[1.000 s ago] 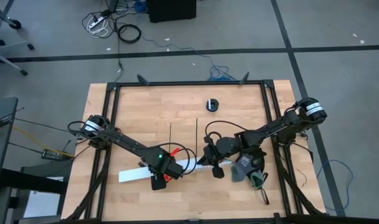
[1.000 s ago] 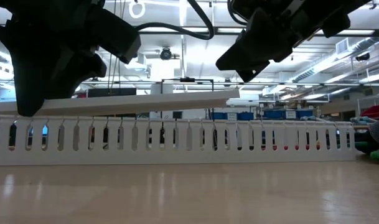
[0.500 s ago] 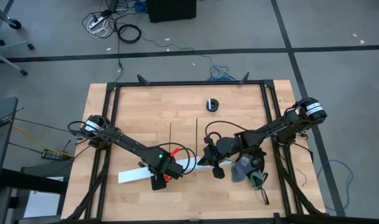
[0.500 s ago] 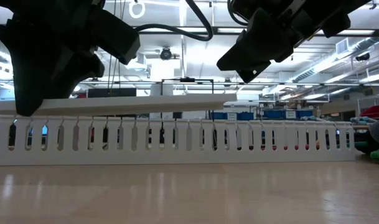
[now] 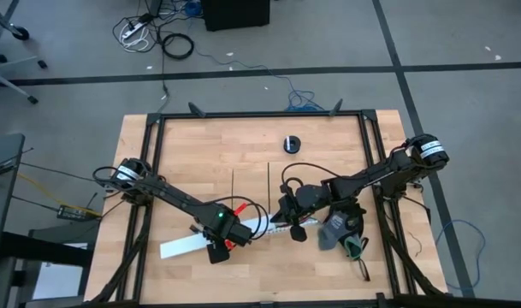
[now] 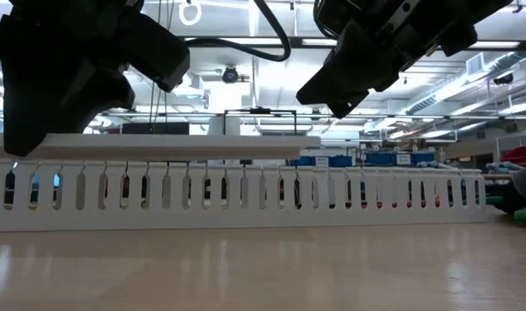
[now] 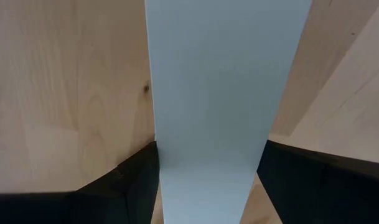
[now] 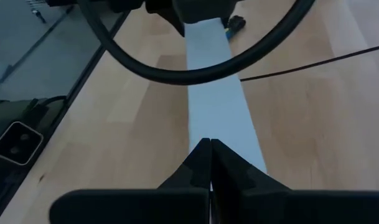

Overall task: Ziptie cables
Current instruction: Close the white cable duct

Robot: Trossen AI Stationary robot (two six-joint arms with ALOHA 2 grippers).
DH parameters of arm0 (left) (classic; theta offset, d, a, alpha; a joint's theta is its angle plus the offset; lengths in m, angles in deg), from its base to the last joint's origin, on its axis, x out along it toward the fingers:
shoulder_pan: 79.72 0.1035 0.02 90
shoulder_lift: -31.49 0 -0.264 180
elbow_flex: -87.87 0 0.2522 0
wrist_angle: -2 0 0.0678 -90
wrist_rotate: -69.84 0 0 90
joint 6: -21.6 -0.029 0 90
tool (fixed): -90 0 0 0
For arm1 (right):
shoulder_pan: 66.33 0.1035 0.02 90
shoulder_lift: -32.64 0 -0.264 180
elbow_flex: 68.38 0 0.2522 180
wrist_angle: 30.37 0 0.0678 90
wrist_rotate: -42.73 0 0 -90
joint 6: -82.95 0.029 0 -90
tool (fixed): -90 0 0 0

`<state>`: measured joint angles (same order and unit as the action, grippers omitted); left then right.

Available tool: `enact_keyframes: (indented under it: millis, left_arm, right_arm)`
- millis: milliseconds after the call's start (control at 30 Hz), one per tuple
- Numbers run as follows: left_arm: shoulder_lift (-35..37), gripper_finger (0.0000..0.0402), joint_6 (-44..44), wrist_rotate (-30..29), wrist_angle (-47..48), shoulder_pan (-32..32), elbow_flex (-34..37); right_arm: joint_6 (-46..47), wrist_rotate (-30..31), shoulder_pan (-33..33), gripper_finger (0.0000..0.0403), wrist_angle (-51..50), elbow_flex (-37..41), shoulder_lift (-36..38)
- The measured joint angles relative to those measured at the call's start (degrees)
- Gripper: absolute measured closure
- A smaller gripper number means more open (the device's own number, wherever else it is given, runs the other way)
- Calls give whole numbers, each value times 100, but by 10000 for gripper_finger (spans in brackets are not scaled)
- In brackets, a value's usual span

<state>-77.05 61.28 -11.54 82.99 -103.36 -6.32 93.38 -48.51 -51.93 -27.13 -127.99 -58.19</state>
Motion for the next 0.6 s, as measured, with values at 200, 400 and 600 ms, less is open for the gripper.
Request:
enact_keyframes:
  millis: [200, 400, 600]
  left_arm:
    - [-1, 172, 96, -2, -1, 0, 0]
    - [-1, 172, 32, -12, -3, 0, 0]
    - [-1, 172, -101, -118, -1, 0, 0]
  right_arm:
    - [-6, -138, -16, 403, 4, 1, 0]
    - [-12, -120, -47, 403, 58, 2, 0]
    - [32, -24, -62, 403, 246, 0, -179]
